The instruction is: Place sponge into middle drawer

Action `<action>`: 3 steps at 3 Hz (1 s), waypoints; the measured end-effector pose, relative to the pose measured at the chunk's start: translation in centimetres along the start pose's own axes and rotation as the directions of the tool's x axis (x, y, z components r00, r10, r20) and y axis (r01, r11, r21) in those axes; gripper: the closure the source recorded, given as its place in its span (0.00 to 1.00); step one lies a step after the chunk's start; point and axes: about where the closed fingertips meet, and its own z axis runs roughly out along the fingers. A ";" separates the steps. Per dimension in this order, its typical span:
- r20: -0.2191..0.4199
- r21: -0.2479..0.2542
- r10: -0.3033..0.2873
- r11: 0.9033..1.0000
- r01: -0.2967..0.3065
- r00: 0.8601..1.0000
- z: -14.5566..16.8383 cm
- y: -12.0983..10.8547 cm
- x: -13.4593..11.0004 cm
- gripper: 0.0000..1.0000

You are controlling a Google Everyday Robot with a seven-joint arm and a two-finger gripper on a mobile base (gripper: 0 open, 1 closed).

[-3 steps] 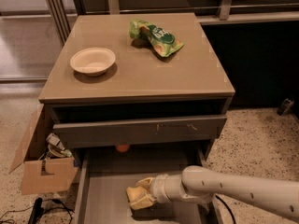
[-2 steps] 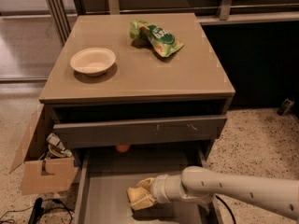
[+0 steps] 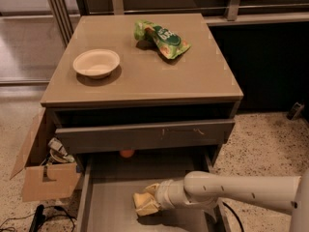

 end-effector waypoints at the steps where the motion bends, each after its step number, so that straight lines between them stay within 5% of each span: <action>1: -0.043 0.015 0.014 1.000 -0.013 0.999 0.8 -0.7 0.8 1.00; 2: -0.079 0.032 0.021 0.999 -0.018 0.997 1.0 -1.1 1.3 1.00; 3: -0.080 0.032 0.021 0.999 -0.018 0.997 1.0 -1.1 1.3 0.81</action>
Offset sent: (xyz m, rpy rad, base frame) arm 0.0123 -0.0092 -0.0246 -0.1288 0.0324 -0.0423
